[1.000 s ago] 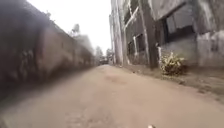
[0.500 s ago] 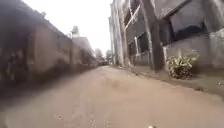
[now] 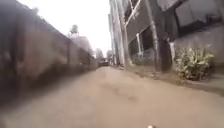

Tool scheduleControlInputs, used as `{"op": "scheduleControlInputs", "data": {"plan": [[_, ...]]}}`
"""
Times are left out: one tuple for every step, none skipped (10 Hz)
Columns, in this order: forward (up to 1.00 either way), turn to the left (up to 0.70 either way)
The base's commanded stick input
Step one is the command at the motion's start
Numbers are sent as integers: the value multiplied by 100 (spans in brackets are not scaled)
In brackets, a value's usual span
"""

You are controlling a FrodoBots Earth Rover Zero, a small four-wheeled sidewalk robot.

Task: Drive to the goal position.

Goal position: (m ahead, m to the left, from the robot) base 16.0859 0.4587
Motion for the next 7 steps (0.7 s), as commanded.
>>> {"op": "scheduleControlInputs", "data": {"plan": [[100,0],[100,0],[100,0],[100,0],[100,0],[100,0],[100,0]]}}
